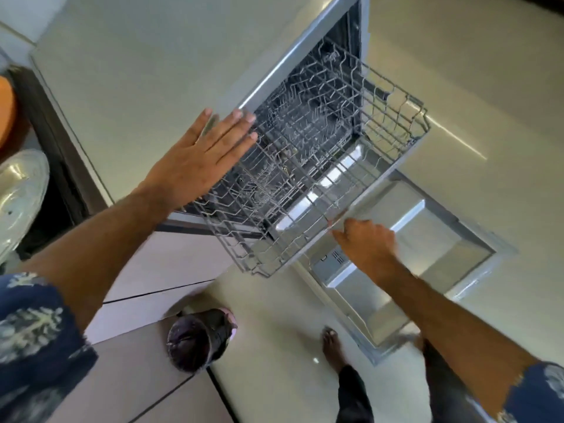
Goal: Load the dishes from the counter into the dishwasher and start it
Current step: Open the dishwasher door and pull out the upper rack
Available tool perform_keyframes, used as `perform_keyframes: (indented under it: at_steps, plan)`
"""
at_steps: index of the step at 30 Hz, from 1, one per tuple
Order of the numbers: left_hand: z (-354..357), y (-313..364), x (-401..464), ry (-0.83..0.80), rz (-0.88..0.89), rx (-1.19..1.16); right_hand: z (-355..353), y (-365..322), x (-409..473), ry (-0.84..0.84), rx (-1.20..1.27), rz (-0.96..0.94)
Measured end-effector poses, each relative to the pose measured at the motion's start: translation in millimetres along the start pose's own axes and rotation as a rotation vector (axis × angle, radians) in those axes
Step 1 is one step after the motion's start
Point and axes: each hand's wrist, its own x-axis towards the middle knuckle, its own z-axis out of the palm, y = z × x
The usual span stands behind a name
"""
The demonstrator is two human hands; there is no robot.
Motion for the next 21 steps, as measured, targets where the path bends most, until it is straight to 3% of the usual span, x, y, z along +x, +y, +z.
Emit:
perform_keyframes:
  at_steps: [3, 4, 6, 9, 21]
  plan:
    - [-4, -1, 1, -0.038, 0.042, -0.008, -1, -2, -12, 0.312, -0.249, -0.421]
    - [-5, -1, 1, -0.039, 0.039, -0.011, -1, -4, -9, 0.331, -0.326, -0.515]
    - [-4, 0, 0, -0.033, 0.020, -0.009, -2, -4, 3, 0.186, -0.461, -0.622]
    - [-5, 1, 0, -0.014, 0.000, -0.006, -5, -1, 22, -0.005, -0.573, -0.636]
    - [1, 0, 1, 0.020, 0.023, -0.028, -14, 58, -28, -0.161, -0.622, -0.689]
